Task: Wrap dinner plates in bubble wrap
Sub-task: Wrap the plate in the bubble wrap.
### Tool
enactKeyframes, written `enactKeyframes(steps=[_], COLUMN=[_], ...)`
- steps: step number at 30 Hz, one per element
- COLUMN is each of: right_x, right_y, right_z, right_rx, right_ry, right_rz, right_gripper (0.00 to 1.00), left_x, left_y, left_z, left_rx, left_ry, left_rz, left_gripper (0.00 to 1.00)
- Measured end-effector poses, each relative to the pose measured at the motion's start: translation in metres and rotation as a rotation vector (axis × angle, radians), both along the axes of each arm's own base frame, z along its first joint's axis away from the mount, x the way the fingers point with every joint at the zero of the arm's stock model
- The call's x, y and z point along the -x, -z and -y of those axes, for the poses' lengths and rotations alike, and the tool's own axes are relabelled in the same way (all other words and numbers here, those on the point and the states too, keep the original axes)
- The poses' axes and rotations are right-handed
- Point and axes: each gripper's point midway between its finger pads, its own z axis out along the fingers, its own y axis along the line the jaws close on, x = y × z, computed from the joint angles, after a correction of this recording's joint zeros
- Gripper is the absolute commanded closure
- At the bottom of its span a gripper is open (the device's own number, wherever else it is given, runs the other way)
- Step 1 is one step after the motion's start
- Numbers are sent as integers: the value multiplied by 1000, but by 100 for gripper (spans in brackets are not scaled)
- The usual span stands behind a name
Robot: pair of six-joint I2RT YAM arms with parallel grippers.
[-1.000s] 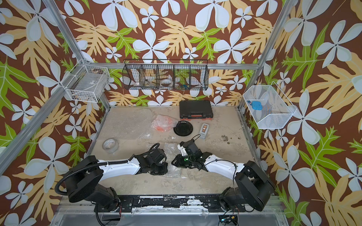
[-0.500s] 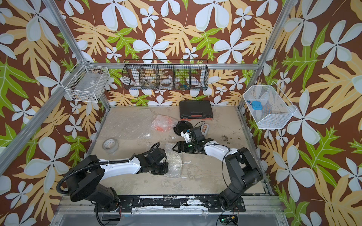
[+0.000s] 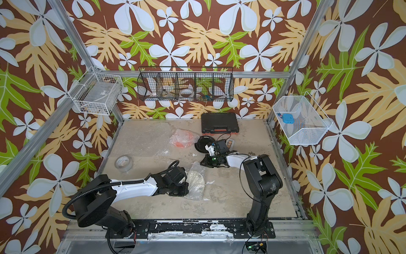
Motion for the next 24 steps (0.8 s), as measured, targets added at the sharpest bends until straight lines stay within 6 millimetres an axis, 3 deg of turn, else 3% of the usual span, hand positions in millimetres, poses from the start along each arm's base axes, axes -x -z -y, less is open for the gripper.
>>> enactKeyframes(steps=[7, 12, 20, 24], right_x=[41, 78, 112, 131], right_y=[-5, -9, -46, -42], right_z=[48, 60, 10, -18], right_rx=[22, 20, -58, -60], right_ry=[105, 153, 43, -32], right_rz=[-8, -4, 47, 24], right_gripper=[100, 100, 100, 100], left_x=[-16, -23, -26, -25], left_y=[-3, -2, 0, 1], left_z=[-8, 4, 21, 22], left_rx=[-59, -73, -35, -30], left_ry=[-10, 50, 100, 106], left_rz=[10, -3, -26, -29], left_gripper=[99, 100, 100, 100])
